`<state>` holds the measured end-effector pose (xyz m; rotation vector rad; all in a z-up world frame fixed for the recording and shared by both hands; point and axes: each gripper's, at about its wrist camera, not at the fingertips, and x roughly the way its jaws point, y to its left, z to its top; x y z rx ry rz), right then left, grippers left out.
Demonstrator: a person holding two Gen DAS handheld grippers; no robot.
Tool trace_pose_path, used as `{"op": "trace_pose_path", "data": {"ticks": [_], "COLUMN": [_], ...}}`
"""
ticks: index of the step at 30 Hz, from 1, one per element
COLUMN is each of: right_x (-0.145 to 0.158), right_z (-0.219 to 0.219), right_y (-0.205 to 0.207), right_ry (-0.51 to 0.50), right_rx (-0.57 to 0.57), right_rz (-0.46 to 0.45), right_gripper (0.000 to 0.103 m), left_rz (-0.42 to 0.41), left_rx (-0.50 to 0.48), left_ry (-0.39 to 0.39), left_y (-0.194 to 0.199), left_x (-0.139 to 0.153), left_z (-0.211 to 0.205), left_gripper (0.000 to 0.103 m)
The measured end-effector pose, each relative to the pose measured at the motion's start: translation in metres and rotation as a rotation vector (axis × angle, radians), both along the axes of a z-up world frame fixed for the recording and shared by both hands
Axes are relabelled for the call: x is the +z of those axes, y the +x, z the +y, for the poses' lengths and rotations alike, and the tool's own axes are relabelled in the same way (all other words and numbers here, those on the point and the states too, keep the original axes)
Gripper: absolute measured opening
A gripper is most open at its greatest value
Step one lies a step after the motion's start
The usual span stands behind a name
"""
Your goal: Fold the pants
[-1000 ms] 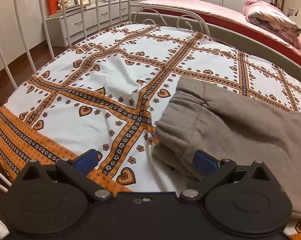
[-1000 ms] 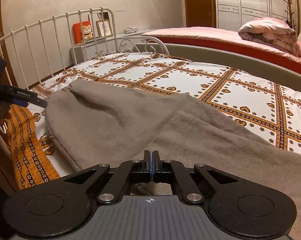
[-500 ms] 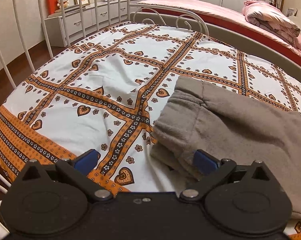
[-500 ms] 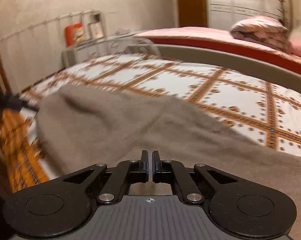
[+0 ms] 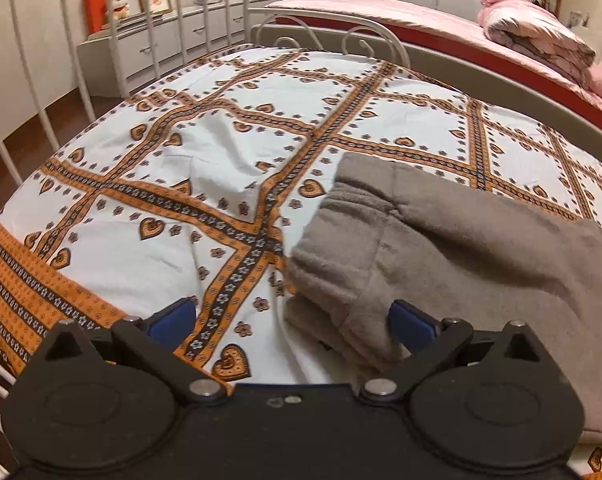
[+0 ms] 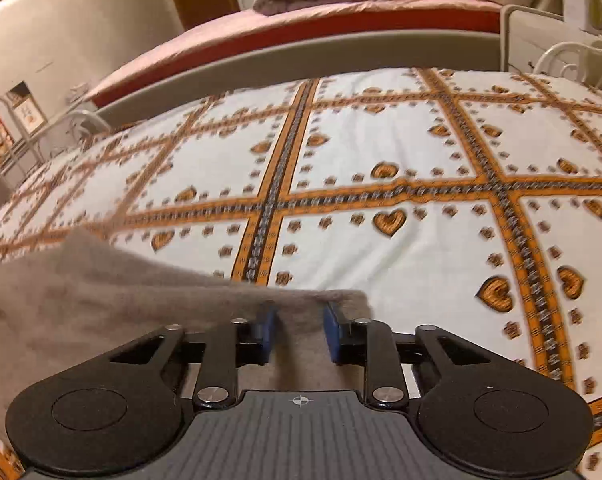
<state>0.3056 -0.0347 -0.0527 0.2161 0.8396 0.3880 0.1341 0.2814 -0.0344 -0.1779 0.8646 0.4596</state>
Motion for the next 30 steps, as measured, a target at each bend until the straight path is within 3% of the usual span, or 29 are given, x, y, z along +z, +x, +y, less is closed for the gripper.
{"op": "trace_pose_path", "data": {"ticks": [4, 5, 6, 8, 9, 10, 12, 13, 15, 18, 22, 26, 29, 30], "right_x": [0.024, 0.022, 0.019, -0.004, -0.013, -0.008, 0.019, 0.033, 0.044, 0.036, 0.019, 0.013, 0.008, 0.006], "right_z": [-0.007, -0.007, -0.007, 0.001, 0.005, 0.006, 0.015, 0.024, 0.05, 0.093, 0.145, 0.165, 0.17, 0.171], "right_y": [-0.018, -0.019, -0.019, -0.011, -0.012, -0.018, -0.035, -0.049, -0.07, -0.091, -0.115, -0.126, -0.127, -0.122], "right_ry": [0.044, 0.032, 0.029, -0.038, -0.096, -0.099, -0.077, -0.044, 0.003, 0.056, 0.01, -0.003, -0.018, -0.018], "right_rx": [-0.016, -0.014, -0.005, 0.049, 0.055, 0.046, 0.074, 0.132, 0.246, 0.403, 0.551, 0.592, 0.562, 0.544], "right_rz": [-0.078, -0.069, -0.051, 0.052, 0.079, 0.042, -0.079, -0.161, -0.233, -0.21, -0.192, -0.185, -0.197, -0.197], "right_gripper": [0.027, 0.032, 0.046, 0.058, 0.058, 0.058, 0.058, 0.058, 0.058, 0.057, 0.057, 0.057, 0.057, 0.05], "left_rz": [0.008, 0.009, 0.011, 0.016, 0.018, 0.02, 0.017, 0.017, 0.021, 0.025, 0.027, 0.022, 0.014, 0.012], "left_rx": [-0.018, -0.021, -0.023, -0.027, -0.026, -0.023, -0.033, -0.039, -0.036, -0.036, -0.052, -0.04, -0.023, -0.018], "left_ry": [0.008, 0.012, 0.015, 0.013, 0.01, 0.007, 0.008, 0.015, 0.02, 0.012, 0.032, 0.02, 0.012, 0.006], "left_y": [0.004, 0.004, 0.005, 0.006, 0.006, 0.006, 0.005, 0.005, 0.005, 0.004, 0.0, -0.004, -0.007, -0.008], "left_x": [-0.001, -0.001, -0.001, -0.002, -0.002, -0.002, -0.001, -0.001, -0.001, -0.001, 0.0, -0.001, 0.0, 0.0], "left_z": [-0.007, -0.009, -0.01, -0.011, -0.012, -0.012, -0.014, -0.015, -0.016, -0.017, -0.018, -0.009, -0.002, 0.0], "left_gripper": [0.097, 0.097, 0.097, 0.097, 0.097, 0.097, 0.097, 0.097, 0.097, 0.097, 0.097, 0.097, 0.097, 0.097]}}
